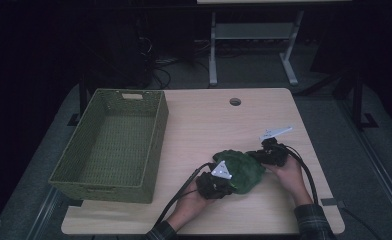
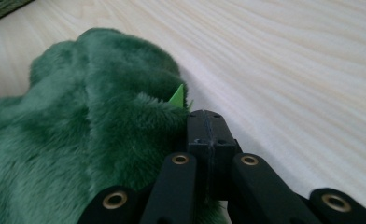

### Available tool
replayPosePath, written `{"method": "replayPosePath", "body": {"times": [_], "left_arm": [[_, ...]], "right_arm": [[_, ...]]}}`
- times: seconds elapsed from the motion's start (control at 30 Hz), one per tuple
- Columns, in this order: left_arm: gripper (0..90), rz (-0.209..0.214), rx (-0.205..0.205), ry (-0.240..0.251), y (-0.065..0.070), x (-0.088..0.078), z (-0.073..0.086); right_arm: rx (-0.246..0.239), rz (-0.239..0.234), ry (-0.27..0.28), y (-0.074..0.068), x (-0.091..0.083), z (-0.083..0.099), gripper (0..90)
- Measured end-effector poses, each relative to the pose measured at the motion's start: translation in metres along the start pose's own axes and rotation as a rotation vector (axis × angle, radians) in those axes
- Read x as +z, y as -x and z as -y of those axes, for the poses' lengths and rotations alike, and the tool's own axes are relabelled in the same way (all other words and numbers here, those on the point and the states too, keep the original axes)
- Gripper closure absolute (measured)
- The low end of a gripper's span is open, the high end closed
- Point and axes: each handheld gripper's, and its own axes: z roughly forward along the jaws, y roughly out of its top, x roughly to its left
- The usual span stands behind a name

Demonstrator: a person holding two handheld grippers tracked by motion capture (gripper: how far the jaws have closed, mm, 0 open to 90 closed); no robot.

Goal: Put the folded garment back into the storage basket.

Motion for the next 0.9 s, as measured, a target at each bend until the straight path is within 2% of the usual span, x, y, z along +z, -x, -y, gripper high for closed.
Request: {"method": "replayPosePath", "body": {"times": [0.13, 0.17, 0.23, 0.33, 0.43, 0.6, 0.67, 0.73, 0.87, 0.9], "left_arm": [[88.7, -0.020, -0.006, -0.006, -0.003, -0.003, 0.004], [88.7, -0.026, 0.002, -0.015, -0.005, -0.005, 0.005], [88.7, -0.032, -0.014, -0.013, -0.008, -0.009, 0.008], [88.6, -0.045, -0.015, -0.019, -0.013, -0.015, 0.012], [87.4, -0.065, 0.000, -0.036, -0.018, -0.021, 0.015], [87.3, -0.090, 0.000, -0.039, -0.029, -0.031, 0.020], [86.9, -0.091, 0.009, -0.044, -0.032, -0.034, 0.021], [85.5, -0.090, 0.001, -0.033, -0.033, -0.036, 0.022], [79.6, -0.076, 0.017, -0.038, -0.035, -0.045, 0.023], [77.8, -0.069, 0.011, -0.027, -0.035, -0.048, 0.023]], "right_arm": [[0.017, -0.020, -0.010, -0.004, -0.003, 0.007, 89.9], [0.012, -0.023, -0.006, -0.005, -0.004, 0.009, 89.8], [0.009, -0.026, -0.001, -0.010, -0.006, 0.013, 89.9], [-0.003, -0.035, -0.008, -0.015, -0.008, 0.017, 89.8], [-0.013, -0.037, -0.006, -0.022, -0.011, 0.019, 89.9], [-0.020, -0.048, -0.023, -0.033, -0.015, 0.026, 89.8], [-0.031, -0.043, -0.015, -0.037, -0.016, 0.029, 89.8], [-0.033, -0.028, -0.011, -0.040, -0.018, 0.031, 89.2], [-0.012, 0.022, 0.031, -0.039, -0.028, 0.037, 80.1], [-0.011, 0.045, 0.051, -0.038, -0.031, 0.040, 76.2]]}}
